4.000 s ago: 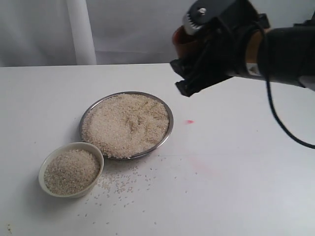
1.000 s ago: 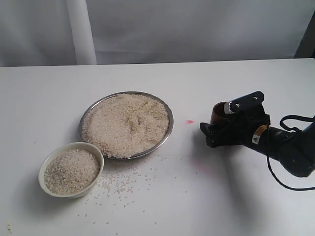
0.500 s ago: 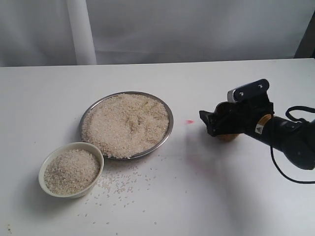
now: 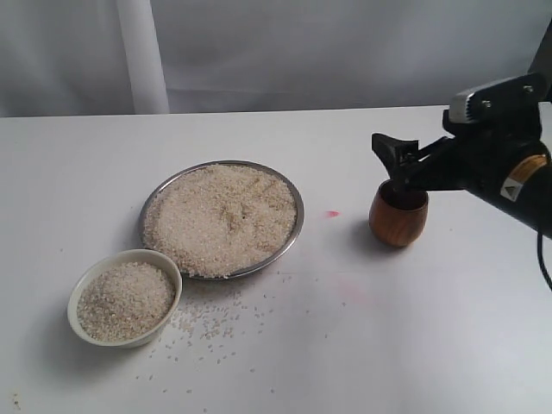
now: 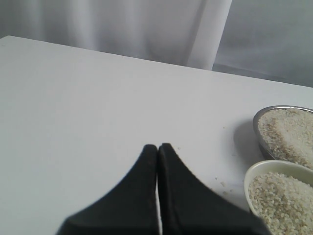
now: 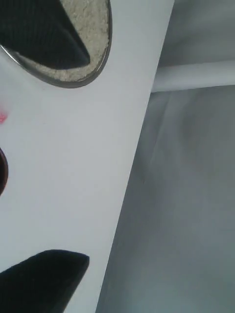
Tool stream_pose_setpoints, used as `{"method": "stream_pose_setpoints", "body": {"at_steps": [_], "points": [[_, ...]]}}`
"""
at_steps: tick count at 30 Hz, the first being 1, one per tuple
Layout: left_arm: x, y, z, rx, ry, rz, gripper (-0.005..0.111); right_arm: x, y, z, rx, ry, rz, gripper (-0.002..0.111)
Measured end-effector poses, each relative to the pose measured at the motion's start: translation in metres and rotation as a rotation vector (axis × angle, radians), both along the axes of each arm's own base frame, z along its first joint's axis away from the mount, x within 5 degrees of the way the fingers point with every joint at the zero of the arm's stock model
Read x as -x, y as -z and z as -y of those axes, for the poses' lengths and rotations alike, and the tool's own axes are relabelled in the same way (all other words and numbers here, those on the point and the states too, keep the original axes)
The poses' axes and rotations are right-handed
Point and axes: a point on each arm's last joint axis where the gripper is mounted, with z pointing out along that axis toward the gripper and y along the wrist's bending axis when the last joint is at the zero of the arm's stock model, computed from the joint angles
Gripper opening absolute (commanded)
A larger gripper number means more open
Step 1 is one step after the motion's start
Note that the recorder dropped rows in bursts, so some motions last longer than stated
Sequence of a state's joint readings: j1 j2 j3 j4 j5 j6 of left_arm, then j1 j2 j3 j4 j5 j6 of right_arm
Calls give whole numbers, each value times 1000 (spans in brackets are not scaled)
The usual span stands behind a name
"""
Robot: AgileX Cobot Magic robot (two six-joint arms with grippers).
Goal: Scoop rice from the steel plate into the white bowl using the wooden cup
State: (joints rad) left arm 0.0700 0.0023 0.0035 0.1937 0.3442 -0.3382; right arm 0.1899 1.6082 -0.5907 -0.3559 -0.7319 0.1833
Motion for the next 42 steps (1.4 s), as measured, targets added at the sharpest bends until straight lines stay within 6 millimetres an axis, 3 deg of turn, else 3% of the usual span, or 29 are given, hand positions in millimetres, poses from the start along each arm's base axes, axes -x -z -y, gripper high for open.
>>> {"method": "stream_pose_setpoints", "body": {"at_steps": [4,7,15,42], "points": [[0,0,0,0,0,0,0,30,-9,6,-28,6,10,85],[0,0,0,0,0,0,0,53,-9,10,-31,7,6,72],[0,0,0,0,0,0,0,84,-1,16,-29,10,-23,0],[0,0,0,0,0,0,0,85,1,19,-63,42,-50,0]]}}
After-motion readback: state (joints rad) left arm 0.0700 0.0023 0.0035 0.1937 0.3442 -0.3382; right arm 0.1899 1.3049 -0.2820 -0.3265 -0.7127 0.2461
